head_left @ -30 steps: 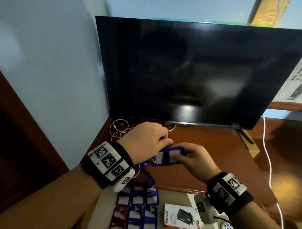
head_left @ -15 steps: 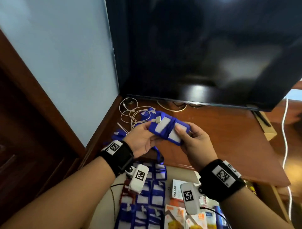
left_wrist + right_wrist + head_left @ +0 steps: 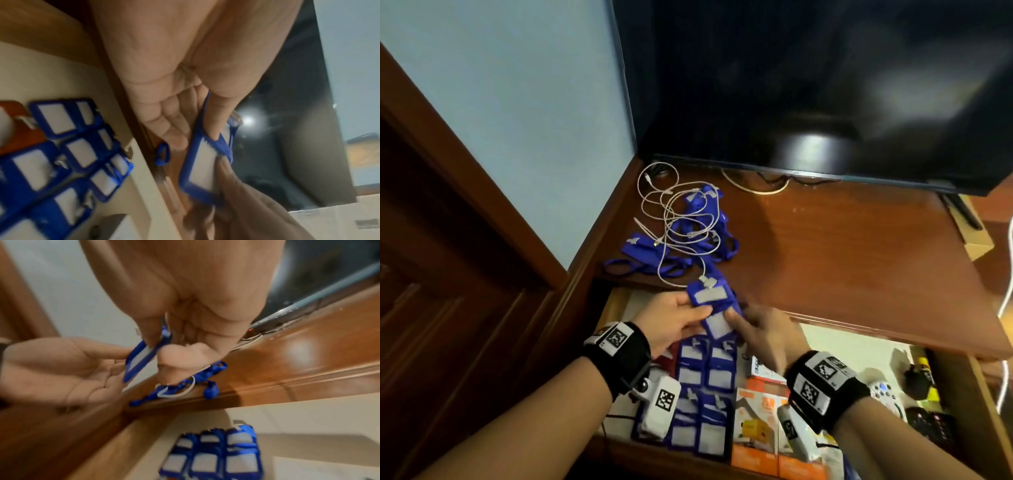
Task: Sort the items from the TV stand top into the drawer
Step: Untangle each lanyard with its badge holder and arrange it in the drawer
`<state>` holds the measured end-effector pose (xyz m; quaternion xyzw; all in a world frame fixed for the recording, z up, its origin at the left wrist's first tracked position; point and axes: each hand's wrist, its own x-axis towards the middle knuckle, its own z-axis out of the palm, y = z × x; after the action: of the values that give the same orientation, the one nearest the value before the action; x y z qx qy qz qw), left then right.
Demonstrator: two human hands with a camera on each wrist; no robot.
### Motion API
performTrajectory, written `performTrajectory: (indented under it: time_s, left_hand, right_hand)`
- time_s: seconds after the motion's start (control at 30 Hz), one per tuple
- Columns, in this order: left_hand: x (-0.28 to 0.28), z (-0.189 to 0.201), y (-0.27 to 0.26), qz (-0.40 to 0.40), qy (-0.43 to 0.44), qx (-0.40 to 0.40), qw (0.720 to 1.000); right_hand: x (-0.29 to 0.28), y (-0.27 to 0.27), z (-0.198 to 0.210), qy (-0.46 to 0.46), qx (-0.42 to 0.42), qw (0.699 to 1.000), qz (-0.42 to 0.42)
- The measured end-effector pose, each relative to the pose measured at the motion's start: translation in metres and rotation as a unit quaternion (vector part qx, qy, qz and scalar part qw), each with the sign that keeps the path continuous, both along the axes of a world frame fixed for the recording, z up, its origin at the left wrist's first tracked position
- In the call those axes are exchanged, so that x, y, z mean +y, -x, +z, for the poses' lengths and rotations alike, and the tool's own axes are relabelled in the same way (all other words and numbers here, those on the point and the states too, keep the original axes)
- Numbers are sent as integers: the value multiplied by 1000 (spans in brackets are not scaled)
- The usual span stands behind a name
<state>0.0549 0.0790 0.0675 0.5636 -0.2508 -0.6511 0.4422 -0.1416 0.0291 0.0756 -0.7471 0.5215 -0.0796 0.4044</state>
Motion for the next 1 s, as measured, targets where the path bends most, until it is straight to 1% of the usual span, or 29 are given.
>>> performTrajectory:
  time_s: [0.03,0.07,0.1,0.13,0.17,0.23,0.3,0.37,0.4,0.5,0.67,0.77,0.8,0.87,0.93,1.0]
  left_hand:
    - [4,-13,-3,-25,-31,-33,999]
    - [8,-26,-6,-58,-67,-65,994]
    - [13,-38,-9,-99,-100,-105,984]
    - [18,-51,-12,-138,-130,-157,969]
    - [23,-63,-14,-177,-155,-205,950]
    - [33,-79,-15,-236,-185,-271,914]
    - [39,-91,-14,-300,-205,-315,877]
    - [43,-96,-12,-367,-209,-367,829]
    - [45,-101,-11,-382,-217,-386,811]
    - [45,-111,-3,-397,-236,-417,783]
    - [48,-111,11,-397,-213,-504,736]
    - [55,-121,13,-383,-220,-517,733]
    - [56,-121,13,-377,-220,-517,736]
    - [55,-113,17,-380,-217,-530,726]
    - [53,-109,20,-364,-201,-539,732]
    - [54,-108,24,-359,-195,-552,726]
  right_hand:
    - [4,2,-6,10,87,994,68]
    - [9,4,-12,0,145,982,124]
    - [13,6,-18,-21,183,968,167]
    - [18,8,-23,-43,212,956,197]
    - [22,10,-29,-58,230,948,214]
    - [27,15,-40,-72,247,941,218]
    - [28,20,-49,-67,252,943,205]
    - [28,24,-53,-65,245,947,198]
    - [28,25,-54,-66,240,948,197]
    - [25,26,-55,-56,235,949,203]
    - [14,18,-51,-23,218,955,201]
    - [3,6,-41,14,197,961,195]
    - [-1,2,-36,33,196,961,195]
    - [-13,-6,-25,67,196,959,191]
    - [-27,-18,-15,68,172,967,173]
    - [-44,-31,-9,86,151,971,161]
